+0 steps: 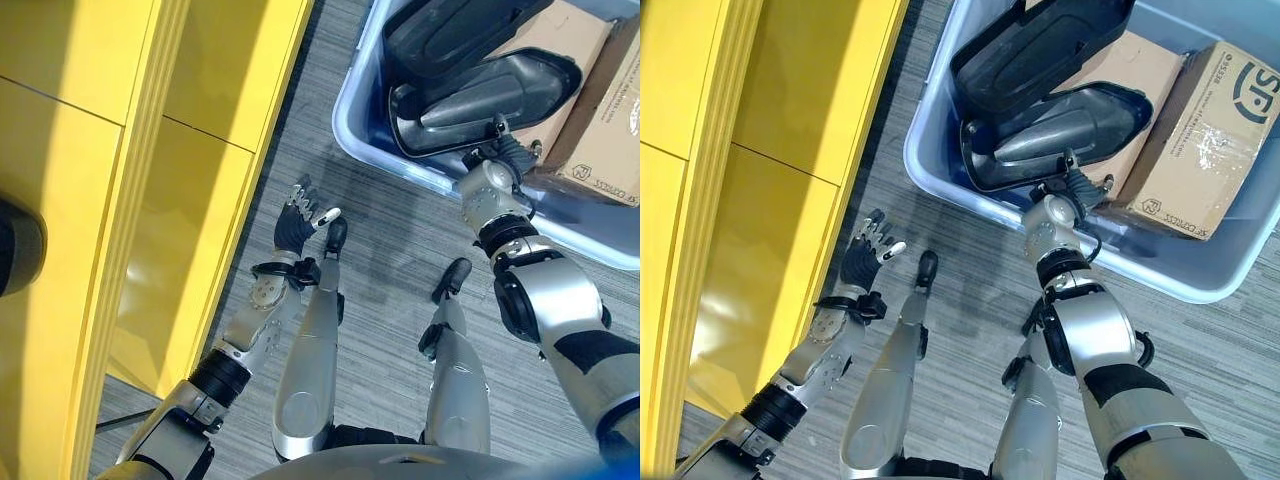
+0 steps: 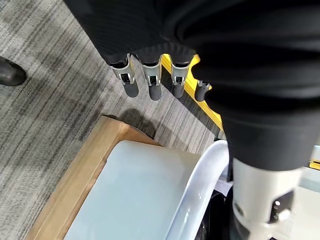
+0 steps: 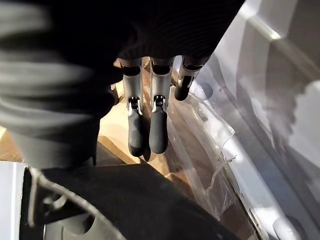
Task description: Move parts from the plastic box to the shelf.
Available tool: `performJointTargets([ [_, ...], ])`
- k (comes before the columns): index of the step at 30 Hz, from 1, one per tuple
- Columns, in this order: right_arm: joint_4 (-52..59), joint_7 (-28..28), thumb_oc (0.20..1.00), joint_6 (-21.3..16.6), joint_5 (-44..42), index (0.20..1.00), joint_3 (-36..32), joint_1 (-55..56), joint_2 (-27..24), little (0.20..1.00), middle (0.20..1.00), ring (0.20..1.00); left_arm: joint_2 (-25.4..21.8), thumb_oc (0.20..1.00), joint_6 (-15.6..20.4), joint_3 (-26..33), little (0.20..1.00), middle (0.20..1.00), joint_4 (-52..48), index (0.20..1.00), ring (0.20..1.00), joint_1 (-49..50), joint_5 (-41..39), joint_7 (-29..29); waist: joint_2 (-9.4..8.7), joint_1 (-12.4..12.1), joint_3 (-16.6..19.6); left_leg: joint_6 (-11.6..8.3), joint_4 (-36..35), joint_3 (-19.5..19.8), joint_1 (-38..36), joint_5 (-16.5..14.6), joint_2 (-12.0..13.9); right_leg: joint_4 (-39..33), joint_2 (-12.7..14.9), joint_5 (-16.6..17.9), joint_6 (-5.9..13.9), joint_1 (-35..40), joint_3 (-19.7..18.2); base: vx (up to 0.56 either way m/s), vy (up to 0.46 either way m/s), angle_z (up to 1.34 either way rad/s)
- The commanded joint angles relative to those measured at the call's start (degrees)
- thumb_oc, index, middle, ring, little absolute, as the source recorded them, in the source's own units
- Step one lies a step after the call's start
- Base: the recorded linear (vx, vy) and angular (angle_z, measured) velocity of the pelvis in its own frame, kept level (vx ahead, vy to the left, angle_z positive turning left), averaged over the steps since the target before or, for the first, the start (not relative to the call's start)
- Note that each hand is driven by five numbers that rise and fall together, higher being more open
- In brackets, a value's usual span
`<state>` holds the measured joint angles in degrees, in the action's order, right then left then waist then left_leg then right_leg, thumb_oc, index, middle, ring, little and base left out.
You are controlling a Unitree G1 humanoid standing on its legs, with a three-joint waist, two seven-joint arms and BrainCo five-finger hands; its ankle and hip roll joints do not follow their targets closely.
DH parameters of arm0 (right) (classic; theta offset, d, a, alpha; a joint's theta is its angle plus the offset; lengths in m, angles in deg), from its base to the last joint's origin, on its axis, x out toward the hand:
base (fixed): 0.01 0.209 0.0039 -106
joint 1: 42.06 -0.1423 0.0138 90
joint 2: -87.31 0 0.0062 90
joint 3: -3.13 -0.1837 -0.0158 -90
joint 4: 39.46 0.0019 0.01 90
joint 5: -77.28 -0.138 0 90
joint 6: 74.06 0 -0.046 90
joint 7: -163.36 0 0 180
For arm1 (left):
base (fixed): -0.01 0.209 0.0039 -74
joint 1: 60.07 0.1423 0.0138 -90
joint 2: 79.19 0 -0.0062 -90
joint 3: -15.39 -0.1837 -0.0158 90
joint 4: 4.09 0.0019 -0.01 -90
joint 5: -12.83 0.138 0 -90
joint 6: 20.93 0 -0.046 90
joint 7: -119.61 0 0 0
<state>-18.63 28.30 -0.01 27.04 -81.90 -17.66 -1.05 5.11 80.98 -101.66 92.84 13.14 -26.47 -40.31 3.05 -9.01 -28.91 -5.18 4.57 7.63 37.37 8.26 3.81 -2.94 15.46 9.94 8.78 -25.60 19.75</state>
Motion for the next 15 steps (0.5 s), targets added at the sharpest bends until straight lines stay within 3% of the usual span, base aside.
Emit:
performJointTargets([
  [1,0.55,-4.09,1.0,3.23,3.16,1.0,2.9,-4.58,-0.4,1.0,1.0,1.0,-3.07,1.0,2.96,-0.54,1.0,1.0,-6.89,1.0,1.0,-0.03,0.84,-0.12,-1.5,-3.28,-0.88,3.85,2.55,-3.15,-1.69,-5.31,-0.74,5.09,3.04,-1.16,2.06,5.06,-3.88,0.03,0.013,0.18],
  [5,0.59,-4.01,1.0,4.1,4.98,1.0,4.07,-5.51,-1.08,1.0,1.0,1.0,-3.47,1.0,3.05,-0.6,1.0,1.0,-7.33,1.0,1.0,-0.24,0.94,0.06,-1.96,-3.71,-0.88,4.06,3.49,-2.3,-0.04,-5.59,-1.19,5.23,3.18,-1.14,2.15,4.92,-2.99,0.02,0.019,0.13],
  [6,0.43,-4.31,0.793,4.46,5.67,0.793,4.49,-6.02,-1.37,0.793,0.793,0.793,-3.5,1.0,3.06,-0.66,1.0,1.0,-7.21,1.0,1.0,-0.36,1.0,0.08,-2.07,-4.01,-0.88,4.14,3.59,-1.97,0.37,-5.65,-1.44,5.05,3.19,-1.16,2.17,5.03,-2.64,0.02,0.031,0.1],
  [7,0.45,-4.64,0.228,4.59,5.92,0.228,4.82,-6.03,-1.53,0.228,0.228,0.228,-3.49,1.0,3.0,-0.65,1.0,1.0,-7.09,1.0,1.0,-0.39,1.07,0.03,-2.09,-4.08,-0.88,4.17,3.7,-1.85,0.67,-5.63,-1.56,5.03,3.18,-1.21,2.15,5.04,-2.47,0.02,0.032,0.1],
  [8,0.46,-4.73,0.2,4.75,6.11,0.2,5.04,-6.02,-1.43,0.2,0.2,0.2,-3.49,1.0,2.99,-0.6,1.0,1.0,-7.09,1.0,1.0,-0.41,1.1,0.02,-2.08,-4.14,-0.88,4.2,3.82,-1.76,0.8,-5.65,-1.64,5.02,3.17,-1.29,2.14,5.05,-2.38,0.02,0.026,0.1],
  [15,1.89,-5.45,0.2,4.0,5.68,0.2,5.68,-6.1,-0.1,0.2,0.2,0.2,-3.68,1.0,3.04,0.51,1.0,1.0,-6.56,1.0,1.0,-0.06,1.06,0.35,-2.36,-4.41,-0.88,4.39,4.44,-1.58,0.89,-5.93,-2.02,5.08,3.18,-1.69,1.99,5.61,-2.06,0.0,0.009,0.02],
])
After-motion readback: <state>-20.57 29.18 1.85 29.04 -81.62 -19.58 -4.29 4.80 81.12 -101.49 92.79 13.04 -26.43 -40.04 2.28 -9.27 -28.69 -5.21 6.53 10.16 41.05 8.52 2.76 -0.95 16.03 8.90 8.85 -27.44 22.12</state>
